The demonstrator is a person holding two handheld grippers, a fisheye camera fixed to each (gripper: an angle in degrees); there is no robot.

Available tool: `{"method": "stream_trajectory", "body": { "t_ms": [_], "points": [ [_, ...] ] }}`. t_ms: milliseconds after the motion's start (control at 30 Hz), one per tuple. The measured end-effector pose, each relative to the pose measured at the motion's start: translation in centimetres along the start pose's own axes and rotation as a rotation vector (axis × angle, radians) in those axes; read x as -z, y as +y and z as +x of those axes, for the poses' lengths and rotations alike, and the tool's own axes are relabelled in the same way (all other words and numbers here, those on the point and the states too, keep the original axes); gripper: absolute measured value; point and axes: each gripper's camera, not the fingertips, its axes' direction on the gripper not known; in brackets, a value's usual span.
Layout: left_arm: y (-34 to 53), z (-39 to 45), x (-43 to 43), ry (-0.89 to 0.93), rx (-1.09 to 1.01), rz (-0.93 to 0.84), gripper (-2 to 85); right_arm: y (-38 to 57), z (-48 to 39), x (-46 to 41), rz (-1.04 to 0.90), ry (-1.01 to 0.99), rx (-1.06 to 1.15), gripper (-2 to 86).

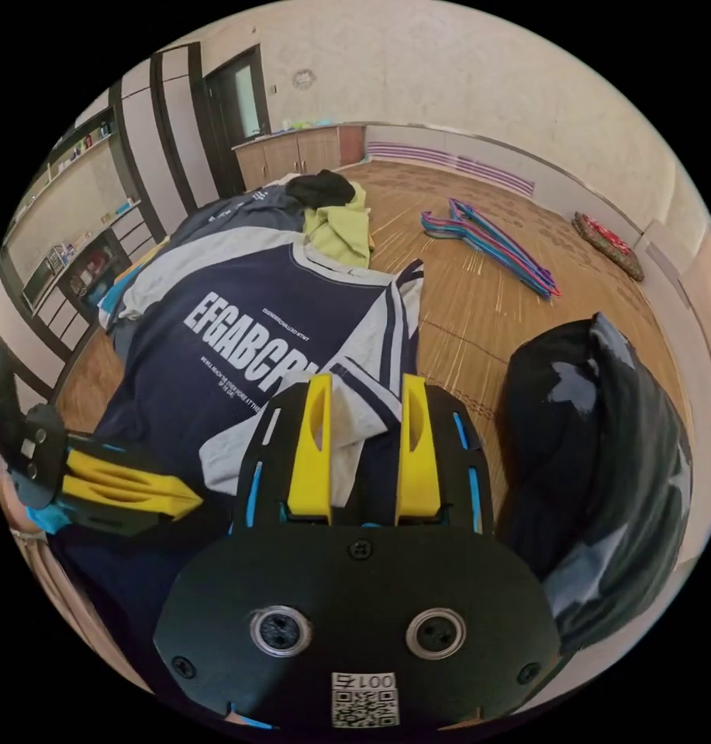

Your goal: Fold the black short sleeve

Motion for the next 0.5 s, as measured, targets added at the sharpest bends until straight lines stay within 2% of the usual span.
{"method": "stream_trajectory", "body": {
  "t_ms": [167,300,433,500],
  "points": [
    [1.2,-1.5,1.1,-0.073,0.044,0.012,-1.6,-0.2,-0.9,-2.0,-0.073,-0.019,0.078,3.8],
    [1.9,-3.1,2.2,-0.078,0.089,0.035,-1.4,0.4,-1.1,0.4,0.08,-0.006,0.073,1.7],
    [2.0,-4.4,3.6,-0.077,0.16,0.087,-1.3,-0.3,-1.4,3.3,0.266,-0.141,0.123,1.2],
    [2.2,-4.7,4.4,-0.081,0.184,0.128,-1.2,-1.2,-2.2,3.8,0.297,-0.199,0.186,1.1]
  ]
}}
